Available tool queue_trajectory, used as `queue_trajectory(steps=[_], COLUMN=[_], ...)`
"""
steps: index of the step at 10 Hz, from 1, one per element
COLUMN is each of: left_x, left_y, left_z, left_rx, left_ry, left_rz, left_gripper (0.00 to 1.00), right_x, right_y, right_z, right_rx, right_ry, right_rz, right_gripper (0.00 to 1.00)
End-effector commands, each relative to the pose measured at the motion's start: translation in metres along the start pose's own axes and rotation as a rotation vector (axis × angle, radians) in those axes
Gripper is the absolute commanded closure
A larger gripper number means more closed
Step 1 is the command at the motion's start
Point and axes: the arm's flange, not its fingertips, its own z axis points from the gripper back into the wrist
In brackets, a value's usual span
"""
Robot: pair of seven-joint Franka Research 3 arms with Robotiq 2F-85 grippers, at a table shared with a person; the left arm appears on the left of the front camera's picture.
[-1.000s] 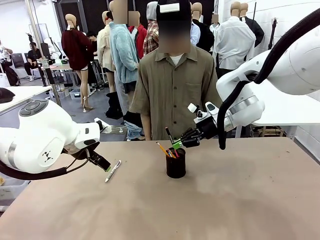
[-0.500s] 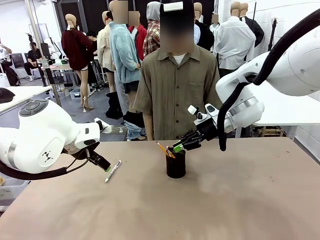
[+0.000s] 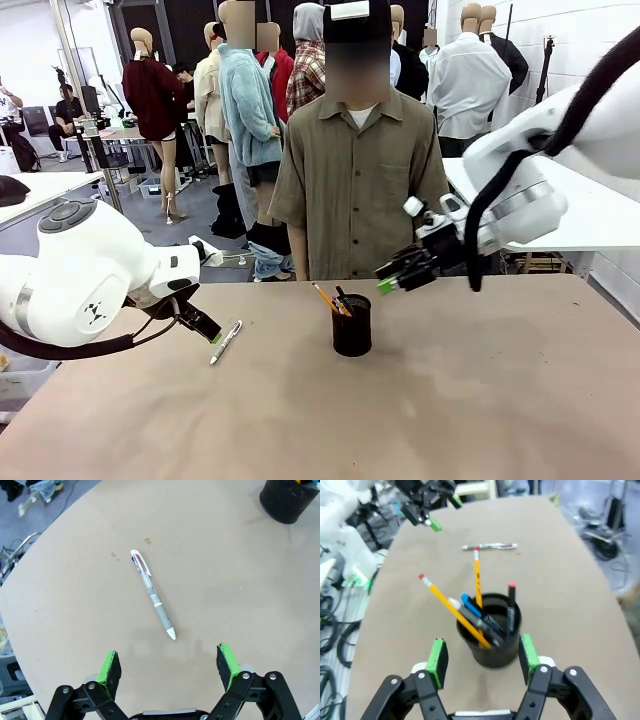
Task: Place the pens into the pen holder.
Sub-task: Pick up a writing instrument from the table and place it into the Pen holder.
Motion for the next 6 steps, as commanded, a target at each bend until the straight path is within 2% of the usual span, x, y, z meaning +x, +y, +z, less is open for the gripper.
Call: queue_trajectory(steps=[1, 3, 6], left_x=[-0.001, -0.001, -0.001], left_y=[0.002, 0.002, 0.002], left_z=[0.001, 0.001, 0.001], left_rx=[-0.002, -0.002, -0.002], left_ry=[-0.003, -0.003, -0.003], left_rz=[0.007, 0.007, 0.007], left_gripper=[0.0, 0.0, 0.0], right_x=[0.001, -0.004, -0.02], right_y=[0.029, 0.036, 0.051], right_z=[0.05, 0.08, 0.096], right_rx=[-0.129, -0.191, -0.214], right_ry=[0.053, 0.065, 0.08], right_rz=[-0.118, -0.177, -0.226], right_gripper=[0.29, 0.29, 0.29])
